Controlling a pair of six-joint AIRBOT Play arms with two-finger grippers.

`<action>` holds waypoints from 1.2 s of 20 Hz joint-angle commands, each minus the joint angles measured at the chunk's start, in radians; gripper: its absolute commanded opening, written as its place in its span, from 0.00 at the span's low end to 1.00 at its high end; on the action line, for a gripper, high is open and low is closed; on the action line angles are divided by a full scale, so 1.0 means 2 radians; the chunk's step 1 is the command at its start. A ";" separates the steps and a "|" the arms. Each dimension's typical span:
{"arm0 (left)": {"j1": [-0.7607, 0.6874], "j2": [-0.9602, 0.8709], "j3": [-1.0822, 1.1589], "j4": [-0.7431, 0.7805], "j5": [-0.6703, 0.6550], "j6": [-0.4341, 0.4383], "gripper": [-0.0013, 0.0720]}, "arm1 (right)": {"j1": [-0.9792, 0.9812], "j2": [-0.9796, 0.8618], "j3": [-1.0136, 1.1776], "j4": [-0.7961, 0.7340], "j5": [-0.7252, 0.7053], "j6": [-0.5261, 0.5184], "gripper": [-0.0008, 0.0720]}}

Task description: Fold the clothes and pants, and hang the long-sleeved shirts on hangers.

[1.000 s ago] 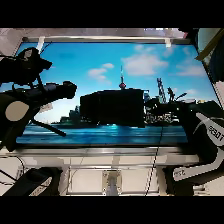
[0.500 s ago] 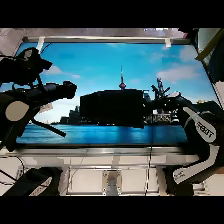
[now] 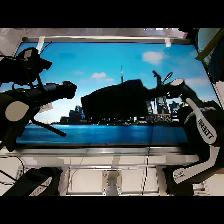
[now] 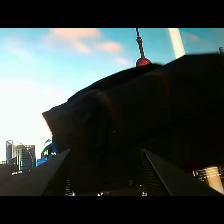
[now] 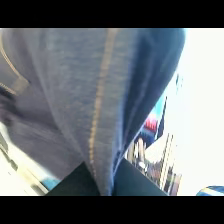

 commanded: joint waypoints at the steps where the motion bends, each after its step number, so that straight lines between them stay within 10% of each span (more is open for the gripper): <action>1: 0.000 0.000 0.000 0.000 0.000 0.000 0.68 | -0.068 0.040 0.081 -0.026 0.089 0.040 0.03; 12: 0.000 0.000 0.000 0.000 0.000 0.000 0.68 | -0.423 0.193 0.220 -0.221 0.344 0.173 0.03; 20: 0.000 0.000 0.000 0.000 0.000 0.000 0.68 | -0.547 0.237 0.050 -0.336 0.344 0.188 0.06; 23: 0.000 0.000 0.000 0.000 0.000 0.000 0.68 | -0.547 0.237 -0.002 -0.367 0.345 0.188 0.74; 24: 0.000 0.000 0.000 0.000 0.000 0.000 0.68 | -0.547 0.238 0.002 -0.376 0.345 0.189 0.77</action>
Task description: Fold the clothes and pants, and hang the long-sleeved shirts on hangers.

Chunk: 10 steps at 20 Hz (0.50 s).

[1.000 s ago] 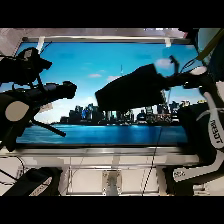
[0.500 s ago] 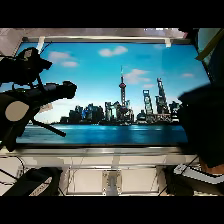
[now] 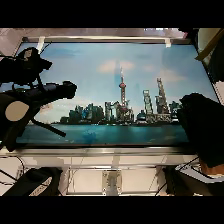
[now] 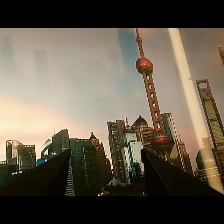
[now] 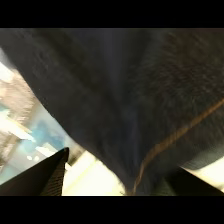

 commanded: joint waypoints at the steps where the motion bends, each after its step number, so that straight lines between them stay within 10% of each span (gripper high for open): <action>1: 0.000 0.000 0.000 0.000 0.000 0.000 0.68 | -0.007 0.008 -0.024 -0.040 0.004 0.002 0.77; 5: 0.000 0.000 0.000 0.000 0.000 0.000 0.68 | -0.006 0.020 0.061 0.043 0.000 0.019 0.76; 8: 0.000 0.000 0.000 0.000 0.000 0.000 0.68 | 0.036 0.046 0.080 0.290 -0.045 0.012 0.18; 10: 0.000 0.000 0.000 0.000 0.000 0.000 0.68 | 0.109 0.066 0.080 0.372 -0.067 -0.029 0.18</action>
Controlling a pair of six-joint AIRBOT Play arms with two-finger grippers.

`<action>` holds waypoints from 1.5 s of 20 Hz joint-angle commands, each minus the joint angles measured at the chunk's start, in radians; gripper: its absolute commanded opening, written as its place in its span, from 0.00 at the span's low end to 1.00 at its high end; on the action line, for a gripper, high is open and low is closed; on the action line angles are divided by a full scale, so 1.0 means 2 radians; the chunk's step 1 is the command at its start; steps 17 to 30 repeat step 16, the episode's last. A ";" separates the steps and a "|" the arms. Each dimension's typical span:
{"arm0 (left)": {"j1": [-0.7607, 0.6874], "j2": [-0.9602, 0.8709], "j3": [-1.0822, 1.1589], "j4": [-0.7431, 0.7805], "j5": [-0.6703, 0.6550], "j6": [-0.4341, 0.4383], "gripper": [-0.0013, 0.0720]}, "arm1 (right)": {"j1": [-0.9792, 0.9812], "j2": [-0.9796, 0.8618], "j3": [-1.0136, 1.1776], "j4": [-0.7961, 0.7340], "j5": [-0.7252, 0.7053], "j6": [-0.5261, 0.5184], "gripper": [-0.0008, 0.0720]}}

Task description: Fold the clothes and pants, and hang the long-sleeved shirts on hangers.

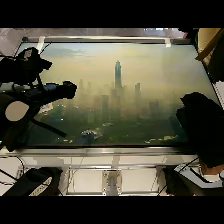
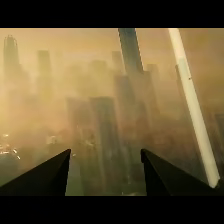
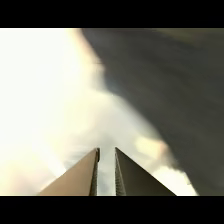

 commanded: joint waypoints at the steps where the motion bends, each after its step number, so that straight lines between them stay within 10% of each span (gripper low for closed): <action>1: 0.000 0.000 0.000 0.000 0.000 0.000 0.68 | 0.110 0.031 0.012 0.161 -0.044 -0.045 0.13; 11: 0.000 0.000 0.000 -0.013 -0.020 0.000 0.68 | 0.484 0.030 0.010 -0.093 -0.068 -0.054 0.03; 30: 0.000 0.000 0.000 -0.013 -0.020 0.000 0.68 | 0.531 0.030 0.010 -0.092 -0.062 -0.054 0.03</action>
